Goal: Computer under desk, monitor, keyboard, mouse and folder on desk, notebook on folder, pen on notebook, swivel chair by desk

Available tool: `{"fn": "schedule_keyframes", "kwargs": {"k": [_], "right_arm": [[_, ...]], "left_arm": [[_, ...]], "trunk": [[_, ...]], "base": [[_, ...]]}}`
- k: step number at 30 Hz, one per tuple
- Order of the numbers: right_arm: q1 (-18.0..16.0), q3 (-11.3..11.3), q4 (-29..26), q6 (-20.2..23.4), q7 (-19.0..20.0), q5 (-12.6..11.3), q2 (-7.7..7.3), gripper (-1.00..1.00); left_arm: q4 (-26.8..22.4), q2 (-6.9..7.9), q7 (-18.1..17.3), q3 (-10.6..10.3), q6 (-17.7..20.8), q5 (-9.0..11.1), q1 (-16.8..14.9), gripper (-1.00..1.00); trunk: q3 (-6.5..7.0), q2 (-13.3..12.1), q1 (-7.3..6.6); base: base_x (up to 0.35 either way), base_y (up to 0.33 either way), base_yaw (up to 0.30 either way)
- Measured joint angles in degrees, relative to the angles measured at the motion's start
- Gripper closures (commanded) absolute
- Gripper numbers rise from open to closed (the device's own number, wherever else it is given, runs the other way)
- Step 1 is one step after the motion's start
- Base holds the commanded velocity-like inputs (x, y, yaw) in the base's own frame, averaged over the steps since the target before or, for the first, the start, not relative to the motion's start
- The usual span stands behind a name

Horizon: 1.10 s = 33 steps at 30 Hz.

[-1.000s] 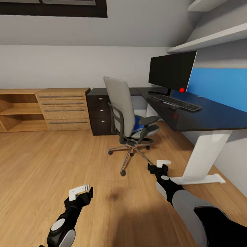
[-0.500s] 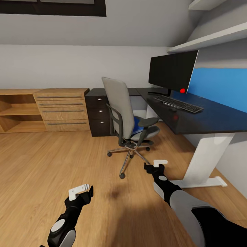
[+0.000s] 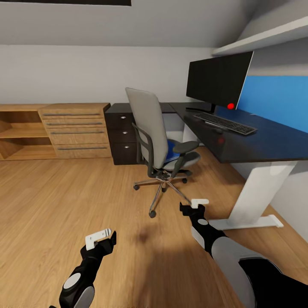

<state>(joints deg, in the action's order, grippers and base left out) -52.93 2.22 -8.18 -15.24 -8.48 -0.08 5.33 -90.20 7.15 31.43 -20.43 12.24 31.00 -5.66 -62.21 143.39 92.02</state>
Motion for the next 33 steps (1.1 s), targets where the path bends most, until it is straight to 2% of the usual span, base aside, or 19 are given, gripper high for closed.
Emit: {"fn": "schedule_keyframes", "kwargs": {"k": [8,12,20,24,30,33], "right_arm": [[0.0,0.0,-0.1,0.0,0.0,0.0,-0.06,-1.00],[0.0,0.0,0.0,-0.1,0.0,0.0,-0.05,-1.00],[0.2,-0.1,0.1,-5.6,0.0,0.2,-0.06,-1.00],[0.3,0.0,0.1,-7.8,0.0,0.4,-0.06,-1.00],[0.3,0.0,0.1,-8.0,-0.4,0.3,-0.06,-1.00],[0.3,-0.3,0.0,-6.2,-1.1,0.0,-0.17,-1.00]], "left_arm": [[-0.1,0.07,0.0,0.0,0.0,0.0,0.0,-1.00],[-0.1,0.06,0.0,0.0,0.0,-0.1,0.0,-1.00],[0.0,0.13,0.4,0.0,0.0,0.0,0.0,-1.00],[0.2,0.16,0.4,0.0,0.0,0.0,0.0,-1.00],[0.2,0.17,0.5,0.0,0.0,-0.2,0.0,-1.00],[0.2,0.17,0.5,0.0,-0.1,-0.2,0.0,-1.00]], "trunk": [[-1.77,0.1,0.21],[-1.78,0.1,0.20],[-1.78,0.1,0.20],[-1.78,0.1,0.18],[-1.78,0.1,0.18],[-1.78,0.1,0.19]], "base": [[0.000,0.000,0.000],[0.000,0.000,0.000],[0.005,0.000,0.000],[0.187,0.000,0.000],[0.248,0.000,0.000],[0.100,0.000,0.000]]}}
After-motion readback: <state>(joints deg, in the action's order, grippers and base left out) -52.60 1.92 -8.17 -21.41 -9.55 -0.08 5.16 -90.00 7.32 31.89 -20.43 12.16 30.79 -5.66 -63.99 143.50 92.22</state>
